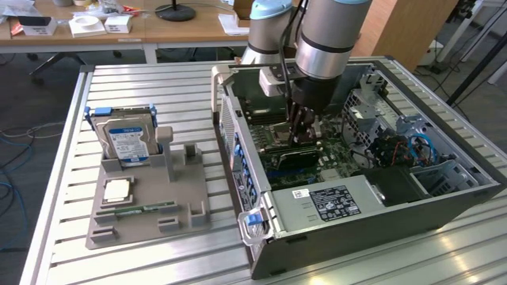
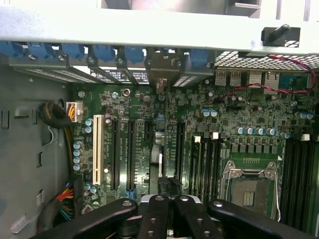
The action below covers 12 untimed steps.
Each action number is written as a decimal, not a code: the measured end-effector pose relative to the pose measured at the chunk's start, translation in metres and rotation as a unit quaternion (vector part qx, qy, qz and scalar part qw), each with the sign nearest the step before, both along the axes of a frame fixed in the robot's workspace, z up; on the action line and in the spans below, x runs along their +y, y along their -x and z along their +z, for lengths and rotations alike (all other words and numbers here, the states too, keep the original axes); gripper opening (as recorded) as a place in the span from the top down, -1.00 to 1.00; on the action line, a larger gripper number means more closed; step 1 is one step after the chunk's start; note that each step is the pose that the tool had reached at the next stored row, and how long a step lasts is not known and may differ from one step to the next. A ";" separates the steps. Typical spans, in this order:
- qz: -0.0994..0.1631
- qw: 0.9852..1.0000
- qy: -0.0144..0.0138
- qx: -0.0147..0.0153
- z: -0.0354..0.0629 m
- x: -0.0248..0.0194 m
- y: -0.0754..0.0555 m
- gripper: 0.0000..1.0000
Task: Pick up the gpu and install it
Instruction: 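Press down on the gpu until it lock into place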
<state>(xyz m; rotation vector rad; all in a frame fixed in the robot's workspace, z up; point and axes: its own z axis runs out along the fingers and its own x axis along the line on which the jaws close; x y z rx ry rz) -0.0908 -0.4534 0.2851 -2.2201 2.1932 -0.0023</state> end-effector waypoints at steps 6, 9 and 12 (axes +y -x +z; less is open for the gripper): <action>0.000 1.000 0.000 0.000 -0.0077 0.0000 0.000 0.80; 0.000 1.000 0.000 0.000 -0.0085 0.0000 0.000 0.80; 0.000 1.000 0.000 0.000 -0.0090 0.0000 0.000 0.80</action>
